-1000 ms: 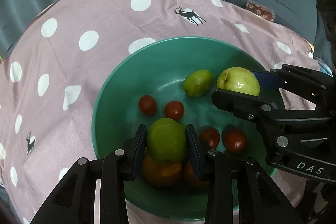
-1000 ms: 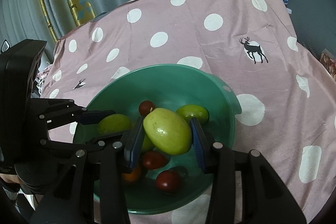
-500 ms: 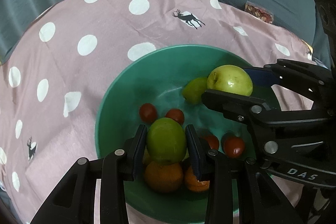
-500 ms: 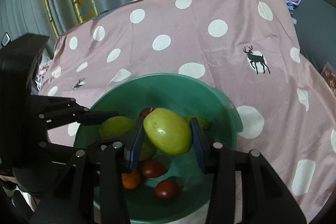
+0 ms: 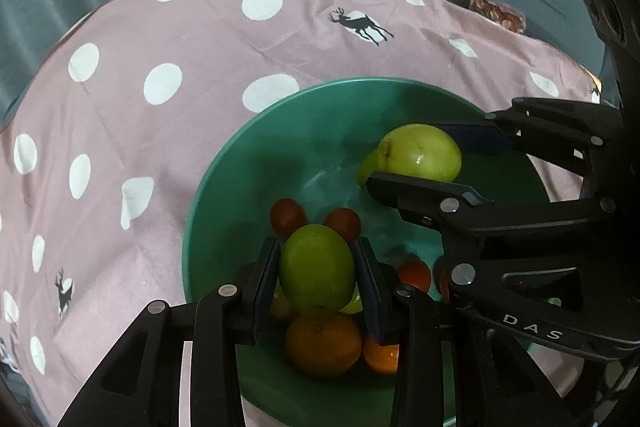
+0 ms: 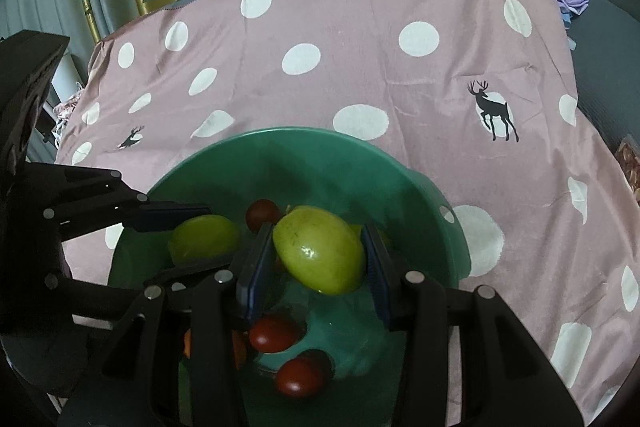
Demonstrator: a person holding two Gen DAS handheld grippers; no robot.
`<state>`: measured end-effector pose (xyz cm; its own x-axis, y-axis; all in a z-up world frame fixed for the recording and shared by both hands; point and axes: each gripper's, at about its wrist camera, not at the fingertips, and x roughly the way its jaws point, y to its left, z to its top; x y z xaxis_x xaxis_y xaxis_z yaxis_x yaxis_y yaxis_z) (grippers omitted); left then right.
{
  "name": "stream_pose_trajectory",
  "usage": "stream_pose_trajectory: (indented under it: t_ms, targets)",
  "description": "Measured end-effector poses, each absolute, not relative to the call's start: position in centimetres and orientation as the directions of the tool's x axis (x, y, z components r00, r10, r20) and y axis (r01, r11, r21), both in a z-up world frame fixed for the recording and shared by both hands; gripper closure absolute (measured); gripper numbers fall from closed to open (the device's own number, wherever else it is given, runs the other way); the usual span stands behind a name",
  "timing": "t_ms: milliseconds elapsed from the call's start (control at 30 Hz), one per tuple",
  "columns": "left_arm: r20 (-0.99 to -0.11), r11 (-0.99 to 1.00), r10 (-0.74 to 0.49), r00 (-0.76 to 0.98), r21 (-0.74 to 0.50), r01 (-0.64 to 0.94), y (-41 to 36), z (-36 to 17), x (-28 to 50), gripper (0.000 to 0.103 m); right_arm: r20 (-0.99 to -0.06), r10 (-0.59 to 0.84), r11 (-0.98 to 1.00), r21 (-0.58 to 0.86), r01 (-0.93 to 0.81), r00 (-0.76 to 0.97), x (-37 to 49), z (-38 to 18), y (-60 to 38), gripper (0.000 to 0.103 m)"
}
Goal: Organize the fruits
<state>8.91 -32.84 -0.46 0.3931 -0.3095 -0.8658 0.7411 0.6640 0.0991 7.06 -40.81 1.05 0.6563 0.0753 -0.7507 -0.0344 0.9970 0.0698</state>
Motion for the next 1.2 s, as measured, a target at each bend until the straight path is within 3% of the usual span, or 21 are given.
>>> stream_pose_trajectory:
  t_ms: [1200]
  targets:
    - [-0.879, 0.642, -0.282, 0.385, 0.125, 0.756, -33.52, -0.96, 8.88, 0.065, -0.769, 0.073, 0.997, 0.051, -0.053, 0.635, 7.39, 0.50, -40.29, 0.059]
